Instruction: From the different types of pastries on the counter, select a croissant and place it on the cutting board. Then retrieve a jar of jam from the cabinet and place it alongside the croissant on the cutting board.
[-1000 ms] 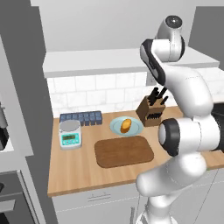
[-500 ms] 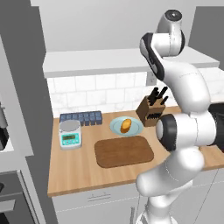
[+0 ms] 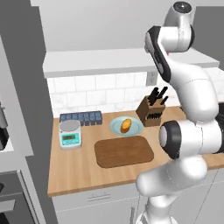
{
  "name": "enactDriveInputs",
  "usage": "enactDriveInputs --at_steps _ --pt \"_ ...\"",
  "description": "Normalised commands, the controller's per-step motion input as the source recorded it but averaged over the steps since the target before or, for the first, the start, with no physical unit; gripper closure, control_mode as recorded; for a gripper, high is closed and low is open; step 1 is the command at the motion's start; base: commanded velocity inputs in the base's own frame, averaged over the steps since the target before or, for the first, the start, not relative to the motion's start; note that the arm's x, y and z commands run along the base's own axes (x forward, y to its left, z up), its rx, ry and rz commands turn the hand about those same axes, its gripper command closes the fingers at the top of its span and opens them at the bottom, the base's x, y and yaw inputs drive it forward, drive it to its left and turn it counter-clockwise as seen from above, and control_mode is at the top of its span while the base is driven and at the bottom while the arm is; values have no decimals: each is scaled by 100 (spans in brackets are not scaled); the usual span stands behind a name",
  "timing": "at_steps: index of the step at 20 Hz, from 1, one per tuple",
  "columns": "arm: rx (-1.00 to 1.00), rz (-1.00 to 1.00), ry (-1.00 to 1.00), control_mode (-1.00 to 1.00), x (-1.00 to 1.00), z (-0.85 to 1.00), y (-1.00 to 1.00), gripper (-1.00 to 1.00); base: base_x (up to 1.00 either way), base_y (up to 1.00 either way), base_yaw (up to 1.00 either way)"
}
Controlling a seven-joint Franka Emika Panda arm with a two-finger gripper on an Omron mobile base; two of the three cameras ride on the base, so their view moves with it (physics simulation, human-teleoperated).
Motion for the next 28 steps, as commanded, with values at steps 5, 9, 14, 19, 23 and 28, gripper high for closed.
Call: enactDriveInputs --at_steps 5,9,14,19,23,28 --pt "0 0 -16 -100 -83 0 0 100 0 0 0" --pt "0 0 -12 -100 -75 0 0 100 0 0 0" --pt "0 3 -5 -100 -72 0 6 100 0 0 0" --pt "4 16 0 -100 -91 0 0 100 0 0 0" --pt "1 16 0 -100 -88 0 6 100 0 0 0" --pt "0 13 4 -100 -50 -2 20 100 0 0 0"
